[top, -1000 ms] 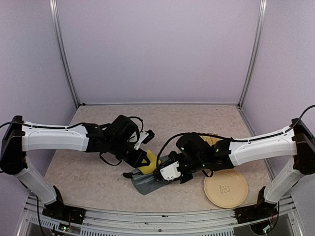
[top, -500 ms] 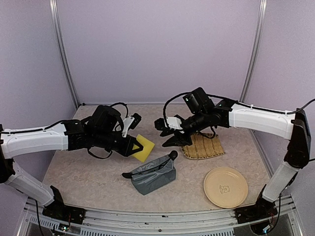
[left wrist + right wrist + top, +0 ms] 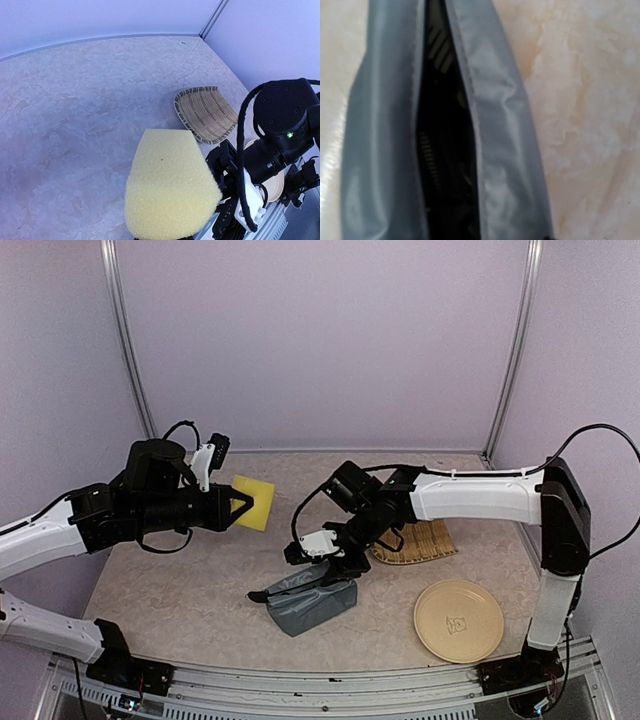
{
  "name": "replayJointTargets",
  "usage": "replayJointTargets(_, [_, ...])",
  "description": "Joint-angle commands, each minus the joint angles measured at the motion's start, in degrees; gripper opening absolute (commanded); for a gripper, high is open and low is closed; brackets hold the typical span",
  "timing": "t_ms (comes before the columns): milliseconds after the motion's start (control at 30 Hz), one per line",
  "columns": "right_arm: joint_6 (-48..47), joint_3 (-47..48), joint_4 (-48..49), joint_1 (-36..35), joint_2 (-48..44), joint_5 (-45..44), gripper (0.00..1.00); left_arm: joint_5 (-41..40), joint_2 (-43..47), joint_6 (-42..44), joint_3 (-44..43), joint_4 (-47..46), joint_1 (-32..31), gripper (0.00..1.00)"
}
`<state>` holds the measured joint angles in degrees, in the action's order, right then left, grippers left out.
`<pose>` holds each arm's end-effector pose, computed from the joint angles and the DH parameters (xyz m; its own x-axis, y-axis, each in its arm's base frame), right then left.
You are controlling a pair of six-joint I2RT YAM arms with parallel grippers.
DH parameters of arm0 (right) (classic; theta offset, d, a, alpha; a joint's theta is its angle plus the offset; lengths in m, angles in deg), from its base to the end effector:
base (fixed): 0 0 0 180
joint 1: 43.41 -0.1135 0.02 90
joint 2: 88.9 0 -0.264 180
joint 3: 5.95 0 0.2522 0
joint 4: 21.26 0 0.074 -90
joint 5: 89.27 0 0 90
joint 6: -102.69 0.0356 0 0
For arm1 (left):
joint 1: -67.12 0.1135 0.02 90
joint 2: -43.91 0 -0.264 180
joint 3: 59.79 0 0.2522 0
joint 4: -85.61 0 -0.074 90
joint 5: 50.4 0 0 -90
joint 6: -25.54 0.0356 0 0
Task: Sort the hair-cutting tools
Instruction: Pick up the kit bag at the center of the board.
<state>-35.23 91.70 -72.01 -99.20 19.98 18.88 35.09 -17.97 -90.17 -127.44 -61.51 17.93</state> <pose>0.2177 0.3399 0.2190 0.3117 -0.7960 -0.5189 -0.9502 -0.2649 -0.1644 0.1616 -0.1828 0.3218 -0.5758 0.0051 -0.8176 0.5094 0.7844 -0.3539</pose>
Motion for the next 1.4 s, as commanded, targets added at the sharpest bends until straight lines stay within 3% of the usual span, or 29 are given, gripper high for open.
replayJointTargets(0, [-1.13, 0.49, 1.89, -1.9, 1.36, -9.01, 0.54, -1.43, -0.25, -0.06, 0.17, 0.74, 0.32, 0.0])
replayJointTargets(300, [-2.76, -2.49, 6.65, -3.79, 1.4, -14.81, 0.45, -0.63, 0.65, -0.09, 0.89, -0.17, 0.02, 0.0])
replayJointTargets(667, [-1.62, -0.36, 1.78, -3.67, 0.88, -10.03, 0.13, -2.78, 0.64, 3.14, -2.18, 2.0, -1.64, 0.01])
replayJointTargets(900, [6.18, 9.39, -9.18, 0.57, 2.29, 5.33, 0.04, -5.29, 3.82, 9.58, -1.03, -1.74, -7.98, 0.0])
replayJointTargets(1133, [11.68, 11.33, -16.13, 5.54, 5.63, 20.58, 0.01, -9.58, 10.26, 15.18, 4.64, -6.54, -16.74, 0.0])
replayJointTargets(1367, [14.7, 11.44, -17.75, 9.02, 6.6, 29.31, 0.0, -14.26, 6.17, 20.32, 6.46, -9.64, -26.58, 0.0])
